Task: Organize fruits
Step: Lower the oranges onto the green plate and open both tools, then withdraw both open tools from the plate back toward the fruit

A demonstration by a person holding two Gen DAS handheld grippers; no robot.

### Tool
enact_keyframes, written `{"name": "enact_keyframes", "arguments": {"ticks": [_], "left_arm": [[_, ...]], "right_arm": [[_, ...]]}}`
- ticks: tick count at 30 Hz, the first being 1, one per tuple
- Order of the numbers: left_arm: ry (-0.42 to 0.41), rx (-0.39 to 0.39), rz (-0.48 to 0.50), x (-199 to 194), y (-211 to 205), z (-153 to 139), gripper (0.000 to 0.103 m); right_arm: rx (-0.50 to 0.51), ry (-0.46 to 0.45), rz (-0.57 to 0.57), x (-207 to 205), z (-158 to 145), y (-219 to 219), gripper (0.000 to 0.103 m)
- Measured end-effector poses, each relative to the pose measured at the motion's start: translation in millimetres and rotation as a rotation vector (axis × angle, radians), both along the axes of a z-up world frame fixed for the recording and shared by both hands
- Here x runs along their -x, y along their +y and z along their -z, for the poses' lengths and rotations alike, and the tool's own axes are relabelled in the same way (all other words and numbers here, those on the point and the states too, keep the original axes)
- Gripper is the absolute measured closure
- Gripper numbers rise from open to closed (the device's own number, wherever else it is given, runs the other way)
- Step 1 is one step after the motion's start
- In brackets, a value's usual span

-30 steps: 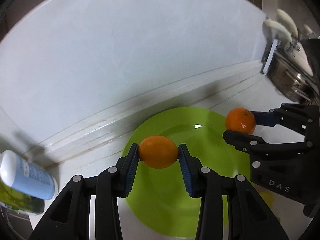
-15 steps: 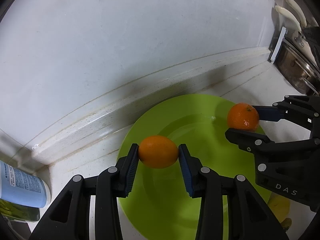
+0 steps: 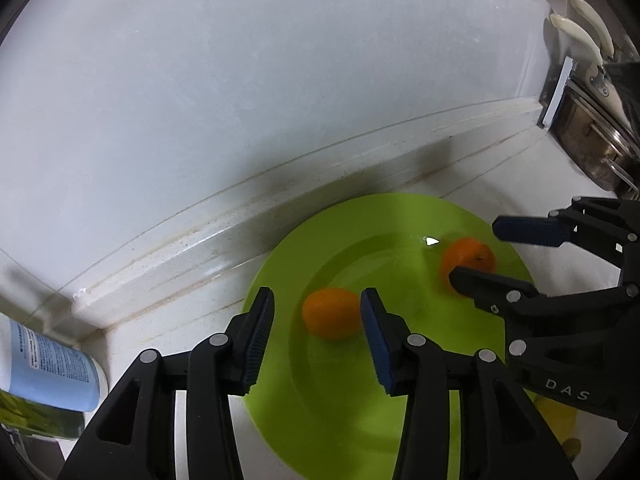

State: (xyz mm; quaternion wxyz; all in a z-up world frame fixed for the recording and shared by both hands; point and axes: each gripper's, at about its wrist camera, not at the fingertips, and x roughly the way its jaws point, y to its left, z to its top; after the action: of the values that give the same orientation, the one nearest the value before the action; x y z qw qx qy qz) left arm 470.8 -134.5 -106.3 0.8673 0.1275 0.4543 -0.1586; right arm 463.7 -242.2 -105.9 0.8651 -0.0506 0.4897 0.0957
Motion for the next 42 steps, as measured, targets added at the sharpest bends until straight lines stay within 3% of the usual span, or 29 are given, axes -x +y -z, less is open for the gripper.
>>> {"name": "enact_keyframes", "arguments": {"ticks": [6, 16, 27, 35, 42], "left_arm": [[-0.013, 0.007, -0.027, 16.4, 12.1, -13.5, 0.047], [-0.176, 0.028, -0.052, 80.1, 30.4, -70.2, 0.028], [-0.330, 0.079, -0.053, 167.2, 44.5, -127.7, 0.018], [-0.355, 0.084, -0.040, 222.1, 52.0, -135.6, 0.017], [-0.353, 0.071, -0.052, 258.5, 56.7, -123.3, 0.017]], "right_arm": [[0.014, -0.047, 0.007, 15.1, -15.6, 4.6, 0.051], [0.064, -0.204, 0.052, 73.1, -63.9, 5.4, 0.032], [-0.023, -0.309, 0.089, 157.0, -108.9, 4.0, 0.031], [-0.005, -0.366, 0.089, 215.1, -120.6, 15.7, 0.031], [0.015, -0.414, 0.111, 256.4, -125.9, 14.6, 0.031]]}}
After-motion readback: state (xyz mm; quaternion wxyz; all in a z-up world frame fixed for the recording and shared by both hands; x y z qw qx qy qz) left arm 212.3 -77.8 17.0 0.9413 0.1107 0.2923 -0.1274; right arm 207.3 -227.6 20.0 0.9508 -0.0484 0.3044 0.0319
